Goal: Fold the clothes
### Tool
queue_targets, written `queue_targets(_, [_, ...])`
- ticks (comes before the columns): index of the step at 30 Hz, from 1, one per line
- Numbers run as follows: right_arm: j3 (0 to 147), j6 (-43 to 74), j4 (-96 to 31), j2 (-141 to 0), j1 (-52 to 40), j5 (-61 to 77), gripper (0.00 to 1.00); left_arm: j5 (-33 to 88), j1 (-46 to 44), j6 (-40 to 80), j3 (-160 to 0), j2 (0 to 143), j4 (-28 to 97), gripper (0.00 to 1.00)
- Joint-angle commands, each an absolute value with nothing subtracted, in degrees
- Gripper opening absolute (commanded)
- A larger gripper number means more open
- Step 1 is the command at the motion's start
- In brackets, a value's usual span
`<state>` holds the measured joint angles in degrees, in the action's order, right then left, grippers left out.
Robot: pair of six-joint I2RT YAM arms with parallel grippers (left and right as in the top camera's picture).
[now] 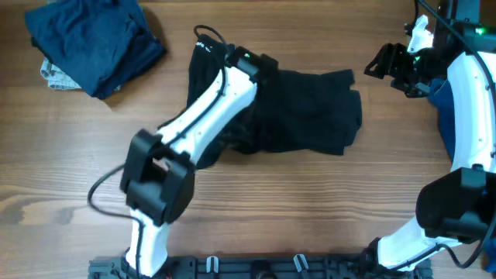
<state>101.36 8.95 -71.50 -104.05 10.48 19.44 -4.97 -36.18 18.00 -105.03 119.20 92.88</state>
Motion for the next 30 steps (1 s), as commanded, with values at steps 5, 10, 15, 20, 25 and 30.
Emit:
queue_targets(5, [100.77,9.28,-71.35,-104.71,10.28,19.33,0.74,4.71,-46.30,24.71,-104.88,107.90,96.55,0.04])
queue_targets(10, [100.75,10.46,-71.13,-105.03,10.04,19.31,0.74,9.04,-52.93,27.53,-104.71,107.57,96.55,0.04])
queue_targets(15, [100.75,10.68,-67.96,-107.92,9.41,19.53,0.57,12.40,-60.27,29.30,-102.37,107.55,96.57,0.04])
queue_targets(20, [100.75,10.52,-64.51,-114.43,6.92,20.86,0.44,14.50,-64.45,29.26,-98.89,107.20,96.60,0.04])
queue_targets(25, [100.75,10.68,-61.73,-121.60,3.90,21.08,0.42,15.64,-64.42,28.42,-92.07,102.94,96.60,0.04])
queue_targets(30, [100.75,10.68,-59.79,-126.26,1.69,20.99,0.14,14.92,-63.07,28.75,-90.54,100.62,96.60,0.05])
